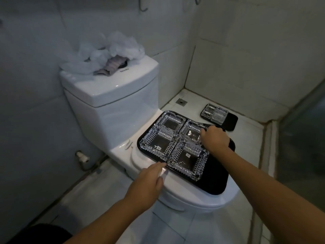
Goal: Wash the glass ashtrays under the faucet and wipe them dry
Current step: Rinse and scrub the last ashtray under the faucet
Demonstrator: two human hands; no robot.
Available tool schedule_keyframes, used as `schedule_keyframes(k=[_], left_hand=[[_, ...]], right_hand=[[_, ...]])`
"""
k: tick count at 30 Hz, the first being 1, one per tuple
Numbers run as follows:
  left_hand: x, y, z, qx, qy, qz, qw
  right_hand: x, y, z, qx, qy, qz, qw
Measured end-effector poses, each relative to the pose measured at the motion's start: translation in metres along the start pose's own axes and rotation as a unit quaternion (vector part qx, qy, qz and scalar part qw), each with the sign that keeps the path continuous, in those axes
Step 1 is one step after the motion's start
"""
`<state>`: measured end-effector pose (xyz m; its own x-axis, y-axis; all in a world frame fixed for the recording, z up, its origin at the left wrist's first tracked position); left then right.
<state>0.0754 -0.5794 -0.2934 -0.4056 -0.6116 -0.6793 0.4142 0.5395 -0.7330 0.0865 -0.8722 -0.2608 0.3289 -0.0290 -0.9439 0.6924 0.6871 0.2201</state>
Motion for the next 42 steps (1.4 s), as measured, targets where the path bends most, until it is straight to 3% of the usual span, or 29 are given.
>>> schedule_keyframes(k=[3,8,19,22,25,28,33,36,39,42], left_hand=[[-0.029,-0.008,0.003,-0.028,-0.033,-0.012,0.999],[-0.095,-0.042,-0.003,-0.004,-0.097,0.002,0.995],[-0.317,-0.146,-0.110,0.096,-0.274,0.061,0.955],[-0.384,-0.146,-0.171,0.109,-0.324,0.126,0.931],[-0.448,-0.115,-0.238,0.066,-0.368,0.184,0.909],[-0.501,-0.053,-0.310,-0.049,-0.419,0.207,0.883],[-0.550,0.042,-0.426,-0.279,-0.479,0.216,0.803],[-0.556,0.061,-0.460,-0.302,-0.534,0.158,0.774],[-0.557,0.069,-0.481,-0.315,-0.583,0.101,0.743],[-0.556,0.074,-0.487,-0.312,-0.607,0.077,0.727]], right_hand=[[-0.022,0.033,-0.018,-0.103,0.031,0.099,0.989],[-0.076,0.096,-0.075,-0.253,0.095,0.222,0.937],[-0.257,0.240,-0.197,-0.439,0.013,0.376,0.816],[-0.306,0.291,-0.231,-0.457,0.002,0.443,0.771],[-0.339,0.352,-0.268,-0.472,0.028,0.492,0.731],[-0.353,0.421,-0.327,-0.529,0.078,0.462,0.707],[-0.330,0.525,-0.454,-0.621,0.220,0.276,0.699],[-0.298,0.573,-0.517,-0.625,0.305,0.198,0.691],[-0.268,0.614,-0.567,-0.571,0.386,0.156,0.708],[-0.256,0.639,-0.585,-0.537,0.374,0.134,0.744]])
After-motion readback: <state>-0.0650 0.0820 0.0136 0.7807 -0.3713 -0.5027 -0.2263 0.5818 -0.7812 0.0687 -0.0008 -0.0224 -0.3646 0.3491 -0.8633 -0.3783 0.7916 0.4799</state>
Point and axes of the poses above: each hand's wrist, its own z-axis towards the middle knuckle, its own x-axis out of the palm, y = z × x, the point moved 7 cm from there along z, towards the middle knuckle, and after that the axes turned 12 degrees about -y, right-handed, at the moved point
